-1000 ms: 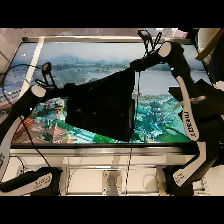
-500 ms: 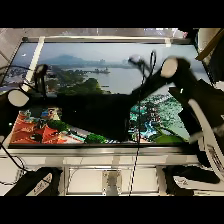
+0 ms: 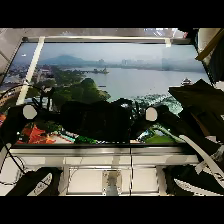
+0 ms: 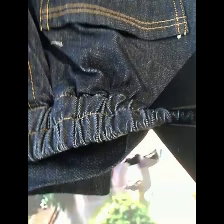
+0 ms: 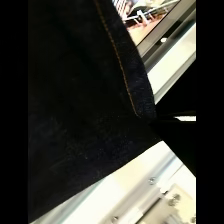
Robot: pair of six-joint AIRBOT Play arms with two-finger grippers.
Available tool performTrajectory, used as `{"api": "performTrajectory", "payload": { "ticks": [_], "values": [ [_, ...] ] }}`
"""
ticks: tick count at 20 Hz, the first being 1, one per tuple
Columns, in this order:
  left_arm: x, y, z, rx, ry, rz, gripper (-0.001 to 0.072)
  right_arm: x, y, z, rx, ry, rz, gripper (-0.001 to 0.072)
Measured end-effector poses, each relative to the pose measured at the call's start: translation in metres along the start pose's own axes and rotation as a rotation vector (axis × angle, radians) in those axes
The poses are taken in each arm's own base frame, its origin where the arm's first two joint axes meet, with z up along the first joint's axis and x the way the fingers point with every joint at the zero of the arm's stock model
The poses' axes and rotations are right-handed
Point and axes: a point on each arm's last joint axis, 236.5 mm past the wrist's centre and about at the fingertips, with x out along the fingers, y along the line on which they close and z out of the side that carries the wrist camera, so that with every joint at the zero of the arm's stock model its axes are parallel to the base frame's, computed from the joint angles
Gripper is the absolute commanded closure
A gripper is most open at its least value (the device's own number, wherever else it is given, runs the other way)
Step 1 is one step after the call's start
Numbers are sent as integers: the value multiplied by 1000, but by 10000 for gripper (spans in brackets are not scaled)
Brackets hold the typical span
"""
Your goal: Fold the clothes and pants, and hang the long-sleeved shirts on hangers.
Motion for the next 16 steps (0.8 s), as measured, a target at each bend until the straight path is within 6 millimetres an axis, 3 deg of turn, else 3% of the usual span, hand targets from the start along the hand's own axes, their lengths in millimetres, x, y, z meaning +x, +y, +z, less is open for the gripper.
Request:
{"api": "performTrajectory", "payload": {
  "ticks": [2,3,4,5,6,9,11,13,16],
  "values": [
    [8,5,2,-1,-11,14,661,13,-2,2,14,-12,-2,705],
    [12,6,4,-4,-15,17,475,17,-4,4,19,-24,-5,679],
    [16,7,6,-7,-20,19,169,20,-4,7,25,-37,-5,543],
    [19,7,8,-12,-26,15,58,21,-5,10,29,-46,-6,347],
    [20,6,13,-20,-41,10,59,21,-5,11,31,-47,-5,280],
    [4,8,45,-48,-141,15,61,7,-1,4,3,4,-16,279],
    [-24,9,77,-58,-246,20,62,-15,-5,-2,-36,31,-60,273],
    [-65,8,107,-53,-369,26,62,-49,-20,-4,-46,8,-124,252],
    [-118,2,128,-38,-512,32,74,-95,-56,2,75,-132,-177,253]
  ]
}}
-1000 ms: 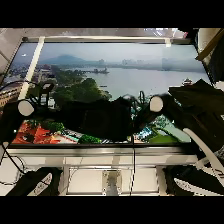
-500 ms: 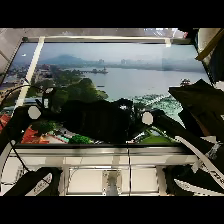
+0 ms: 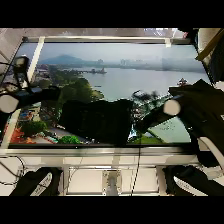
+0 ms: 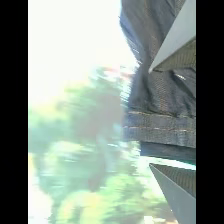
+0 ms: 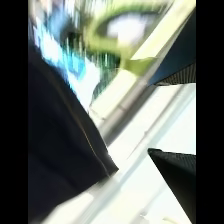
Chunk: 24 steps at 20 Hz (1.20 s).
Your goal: Fold the clothes and pants, and hang the long-sleeved shirts on hangers.
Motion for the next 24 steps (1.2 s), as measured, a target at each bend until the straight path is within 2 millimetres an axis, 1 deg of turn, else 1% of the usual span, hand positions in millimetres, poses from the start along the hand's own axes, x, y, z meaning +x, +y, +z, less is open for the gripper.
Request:
{"api": "performTrajectory", "payload": {
  "ticks": [1,2,4,5,6,7,8,11,15,17,18,21,24],
  "values": [
    [-13,-2,10,5,-39,-1,74,-5,-16,1,86,-30,8,258],
    [-25,-4,18,9,-75,-3,74,-6,-29,2,200,-63,57,259],
    [-42,-7,28,14,-125,-4,74,-4,-39,12,429,-153,236,257],
    [-49,-8,32,16,-146,-6,74,-2,-44,19,523,-201,328,238],
    [-54,-9,34,18,-159,-6,74,0,-50,25,610,-247,411,141],
    [-57,-10,36,20,-169,-6,74,5,-58,30,678,-275,469,9],
    [-60,-10,37,19,-176,-7,74,11,-61,31,724,-280,517,8],
    [-64,-11,39,-4,-188,-10,74,40,-59,32,777,-237,623,7],
    [-66,-11,40,-52,-192,-15,74,88,-46,35,786,-169,684,7],
    [-66,-11,40,-63,-193,-16,74,105,-39,39,789,-154,703,8],
    [-66,-11,40,-70,-192,-17,74,111,-34,39,781,-141,710,8],
    [-66,-11,40,-76,-192,-17,74,126,-27,48,767,-141,699,13],
    [-66,-12,40,-79,-192,-18,74,133,-21,62,737,-157,674,15]
  ]
}}
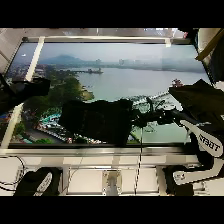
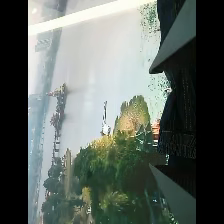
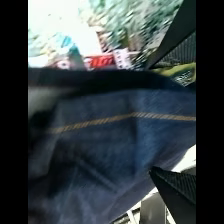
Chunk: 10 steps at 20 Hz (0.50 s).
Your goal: Fold the clothes and pants, and hang the long-sleeved shirts on hangers.
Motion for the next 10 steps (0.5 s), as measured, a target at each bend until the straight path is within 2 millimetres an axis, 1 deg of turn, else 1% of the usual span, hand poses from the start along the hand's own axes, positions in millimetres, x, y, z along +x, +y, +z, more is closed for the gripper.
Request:
{"api": "performTrajectory", "payload": {
  "ticks": [3,4,5,6,7,8,9,10],
  "values": [
    [0,0,0,-3,0,0,74,11,7,8,-15,-14,-23,22],
    [0,0,0,-3,-1,0,74,15,9,9,-22,-14,-29,72],
    [0,0,0,-3,0,0,74,20,12,11,-32,-13,-38,94],
    [0,0,0,-3,0,0,74,24,15,10,-37,-7,-45,98],
    [0,0,0,-3,0,0,74,29,18,11,-46,-3,-52,193],
    [0,0,0,-3,0,0,74,32,20,11,-54,-2,-64,464],
    [0,0,0,-3,0,0,74,36,23,12,-60,4,-72,693],
    [0,0,0,-3,0,0,74,37,29,14,-74,5,-70,703]
  ]
}}
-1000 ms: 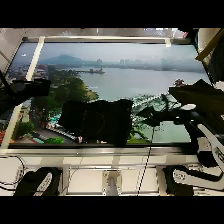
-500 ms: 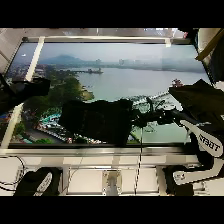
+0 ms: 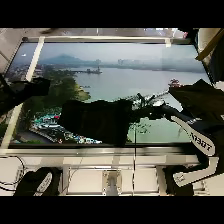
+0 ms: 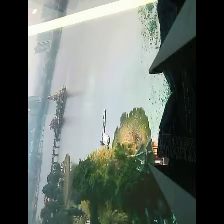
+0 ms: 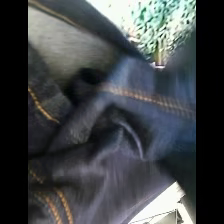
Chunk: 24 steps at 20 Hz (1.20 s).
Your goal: Fold the clothes and pants, and hang the long-sleeved shirts on hangers.
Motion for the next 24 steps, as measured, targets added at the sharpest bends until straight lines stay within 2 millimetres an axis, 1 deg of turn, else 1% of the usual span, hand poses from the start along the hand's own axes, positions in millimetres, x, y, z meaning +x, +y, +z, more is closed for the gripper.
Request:
{"api": "performTrajectory", "payload": {
  "ticks": [2,4,5,7,9,11,13,15,17,18,19,20,21,22,24],
  "values": [
    [0,0,0,0,0,0,74,-2,13,9,-31,-6,7,704],
    [0,0,0,0,-1,0,74,-14,33,27,-77,-34,33,704],
    [0,0,0,0,-1,0,74,-25,44,38,-104,-51,46,704],
    [0,0,0,0,-1,0,74,-60,64,64,-165,-107,55,704],
    [0,0,0,0,0,-1,74,-111,76,95,-209,-188,32,704],
    [0,-1,0,-2,-1,-3,74,-169,77,121,-222,-275,-12,705],
    [0,-1,0,-3,-1,-4,74,-239,72,140,-202,-368,-64,704],
    [0,-1,0,-4,-1,-5,74,-312,63,151,-166,-476,-113,704],
    [0,-3,0,-10,-1,-11,74,-387,53,150,-122,-597,-163,704],
    [0,-4,0,-14,-1,-16,74,-422,47,146,-97,-655,-191,704],
    [0,-5,0,-19,-1,-22,74,-459,38,137,-60,-718,-228,704],
    [0,-6,0,-24,-1,-27,74,-490,29,126,-23,-766,-261,704],
    [0,-8,0,-28,-1,-32,74,-519,18,111,23,-805,-298,705],
    [0,-8,0,-31,-1,-35,74,-543,4,92,75,-828,-340,704],
    [0,-9,0,-35,-1,-39,74,-576,-29,49,206,-834,-428,704]
  ]
}}
